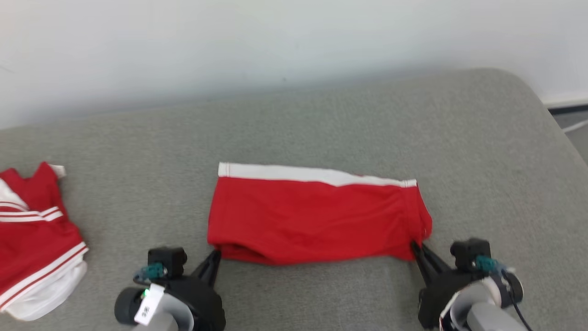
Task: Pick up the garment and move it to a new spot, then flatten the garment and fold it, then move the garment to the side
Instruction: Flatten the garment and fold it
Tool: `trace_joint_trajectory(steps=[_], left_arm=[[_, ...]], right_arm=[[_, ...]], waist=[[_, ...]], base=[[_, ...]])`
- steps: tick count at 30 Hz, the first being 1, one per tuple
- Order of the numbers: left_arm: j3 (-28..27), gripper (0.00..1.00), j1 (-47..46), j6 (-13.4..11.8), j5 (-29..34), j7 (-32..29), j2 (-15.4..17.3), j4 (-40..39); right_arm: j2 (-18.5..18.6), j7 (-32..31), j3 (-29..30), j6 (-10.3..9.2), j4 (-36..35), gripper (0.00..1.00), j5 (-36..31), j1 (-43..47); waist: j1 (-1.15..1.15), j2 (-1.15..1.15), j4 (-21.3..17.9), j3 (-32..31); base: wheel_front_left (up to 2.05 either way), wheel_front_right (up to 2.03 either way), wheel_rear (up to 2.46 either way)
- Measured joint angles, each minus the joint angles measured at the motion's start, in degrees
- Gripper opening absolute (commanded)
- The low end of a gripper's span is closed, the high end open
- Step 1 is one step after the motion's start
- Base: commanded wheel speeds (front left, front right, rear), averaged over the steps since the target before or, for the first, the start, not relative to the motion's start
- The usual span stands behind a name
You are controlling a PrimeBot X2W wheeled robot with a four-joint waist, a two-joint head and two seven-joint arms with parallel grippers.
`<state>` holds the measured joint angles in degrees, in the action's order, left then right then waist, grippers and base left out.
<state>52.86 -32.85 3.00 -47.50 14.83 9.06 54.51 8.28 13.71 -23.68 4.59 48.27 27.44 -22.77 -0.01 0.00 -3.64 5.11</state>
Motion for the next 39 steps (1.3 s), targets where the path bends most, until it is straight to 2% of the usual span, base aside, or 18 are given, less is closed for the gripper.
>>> trace_joint_trajectory(steps=[9, 17, 25, 32, 39], left_arm=[[-0.7, 0.0, 6.5, -2.0, 0.1, 0.0, 1.3, -2.3], [-1.7, 0.0, 8.9, -3.6, 0.4, -0.2, 1.7, -5.2], [-2.1, 0.0, 9.8, -4.9, 0.8, -0.2, 2.1, -7.6], [-3.3, 0.0, 11.4, -5.6, 1.0, -0.2, 3.8, -9.3], [-3.5, 0.0, 11.5, -6.0, 1.1, -0.2, 3.5, -9.9]], right_arm=[[0.0, 0.0, -0.5, 1.41, -1.5, 0.0, 1.6, 5.6], [1.0, -0.1, -0.8, 1.86, -2.4, 0.0, 2.6, 8.1], [1.3, -1.2, -1.1, 1.98, -4.1, 0.0, 3.4, 8.9], [1.2, -2.7, -2.0, 2.07, -5.7, 0.0, 3.7, 9.3], [1.5, -4.6, -2.0, 2.04, -5.6, 0.0, 3.9, 9.3]], waist=[[0.0, -0.01, 3.9, -5.0], [0.01, -0.01, 6.5, -7.1], [0.01, 0.0, 8.2, -7.4], [0.01, -0.01, 9.2, -6.9], [0.01, -0.01, 9.1, -6.5]], base=[[0.0, 0.0, 0.0], [0.0, 0.0, 0.0], [0.0, 0.0, 0.0], [0.0, 0.0, 0.0], [0.0, 0.0, 0.0]])
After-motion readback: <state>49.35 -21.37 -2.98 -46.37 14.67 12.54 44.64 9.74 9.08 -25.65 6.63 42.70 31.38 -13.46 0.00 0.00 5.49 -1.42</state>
